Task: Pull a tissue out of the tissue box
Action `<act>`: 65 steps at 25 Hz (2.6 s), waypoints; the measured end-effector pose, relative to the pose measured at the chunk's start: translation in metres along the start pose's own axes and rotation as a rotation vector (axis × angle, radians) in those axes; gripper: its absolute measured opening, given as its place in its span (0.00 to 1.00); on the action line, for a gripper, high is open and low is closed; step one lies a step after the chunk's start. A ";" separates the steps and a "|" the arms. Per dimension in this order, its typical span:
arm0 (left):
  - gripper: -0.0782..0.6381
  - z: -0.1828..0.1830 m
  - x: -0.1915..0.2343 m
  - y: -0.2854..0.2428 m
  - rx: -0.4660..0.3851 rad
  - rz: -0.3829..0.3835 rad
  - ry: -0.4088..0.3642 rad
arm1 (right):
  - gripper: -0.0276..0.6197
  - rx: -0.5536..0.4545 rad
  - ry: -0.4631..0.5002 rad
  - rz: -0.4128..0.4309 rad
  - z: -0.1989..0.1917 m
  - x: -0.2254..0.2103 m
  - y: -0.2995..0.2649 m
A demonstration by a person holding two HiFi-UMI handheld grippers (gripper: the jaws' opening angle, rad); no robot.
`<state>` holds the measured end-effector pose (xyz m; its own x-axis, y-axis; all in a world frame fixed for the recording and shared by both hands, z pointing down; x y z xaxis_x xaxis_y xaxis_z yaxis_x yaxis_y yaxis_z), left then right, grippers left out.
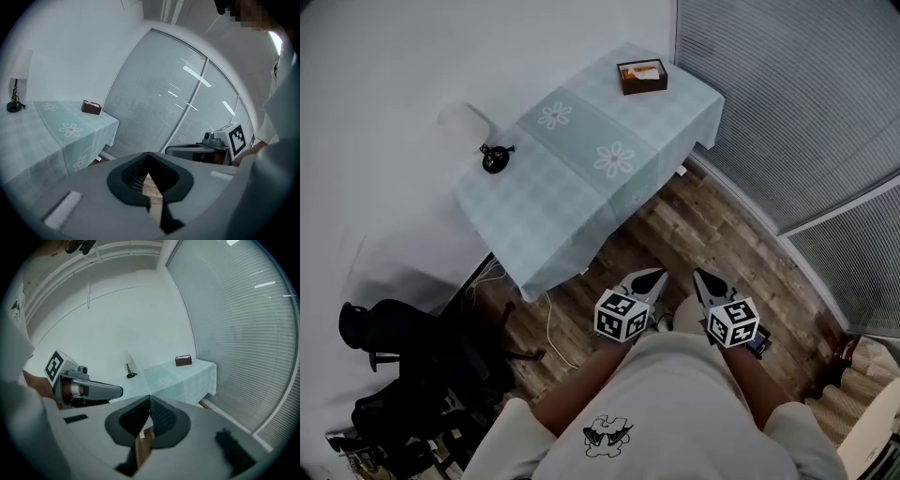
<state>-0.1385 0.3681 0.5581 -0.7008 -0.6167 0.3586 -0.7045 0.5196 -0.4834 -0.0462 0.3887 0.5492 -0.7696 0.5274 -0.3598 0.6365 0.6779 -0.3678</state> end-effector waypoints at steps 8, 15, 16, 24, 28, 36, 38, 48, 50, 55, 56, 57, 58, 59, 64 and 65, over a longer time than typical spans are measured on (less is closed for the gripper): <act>0.12 0.030 0.048 -0.038 -0.014 0.027 0.033 | 0.06 -0.005 0.005 -0.036 0.024 -0.052 -0.033; 0.12 0.093 0.098 -0.137 0.000 0.082 0.050 | 0.06 0.000 -0.047 -0.002 0.068 -0.170 -0.092; 0.12 0.105 0.104 -0.154 0.001 0.096 0.060 | 0.06 0.006 -0.050 0.008 0.078 -0.188 -0.101; 0.12 0.245 0.143 -0.279 -0.069 0.217 0.119 | 0.06 0.064 0.055 0.128 0.193 -0.332 -0.161; 0.12 0.293 0.170 -0.313 -0.117 0.267 0.121 | 0.06 0.103 0.139 0.218 0.230 -0.362 -0.196; 0.12 0.336 0.207 -0.347 -0.124 0.279 0.118 | 0.06 0.111 0.107 0.203 0.260 -0.398 -0.241; 0.12 0.339 0.212 -0.353 -0.109 0.272 0.109 | 0.06 0.110 0.108 0.195 0.270 -0.405 -0.249; 0.12 0.356 0.278 -0.407 -0.072 0.353 0.051 | 0.06 0.144 0.183 0.221 0.316 -0.438 -0.324; 0.12 0.361 0.295 -0.416 -0.081 0.389 0.044 | 0.06 0.165 0.203 0.232 0.317 -0.445 -0.341; 0.12 0.369 0.324 -0.434 -0.080 0.431 0.028 | 0.06 0.221 0.256 0.222 0.317 -0.466 -0.382; 0.12 0.370 0.328 -0.437 -0.077 0.436 0.019 | 0.06 0.233 0.267 0.218 0.318 -0.470 -0.390; 0.12 0.371 0.332 -0.440 -0.073 0.440 0.014 | 0.06 0.246 0.276 0.215 0.318 -0.474 -0.398; 0.12 0.371 0.335 -0.442 -0.068 0.442 0.012 | 0.06 0.262 0.283 0.212 0.317 -0.479 -0.405; 0.12 0.371 0.338 -0.445 -0.064 0.444 0.013 | 0.06 0.281 0.289 0.209 0.315 -0.484 -0.413; 0.12 0.374 0.355 -0.468 -0.055 0.457 0.018 | 0.06 0.368 0.325 0.196 0.303 -0.510 -0.449; 0.12 0.372 0.360 -0.474 -0.047 0.461 0.021 | 0.06 0.387 0.328 0.201 0.299 -0.514 -0.456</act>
<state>-0.0150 -0.3201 0.6188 -0.9438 -0.3036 0.1310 -0.3231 0.7630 -0.5598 0.0736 -0.3446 0.6454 -0.5666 0.8014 -0.1916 0.6971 0.3421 -0.6301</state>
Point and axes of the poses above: the fingertips, and each gripper's own axes: y backward along the fingers, x to its left, z out of its top, the point moved 2 cm from there along y, backward along the fingers, and after that the axes turned 15 degrees about z, right-handed, at the moved point
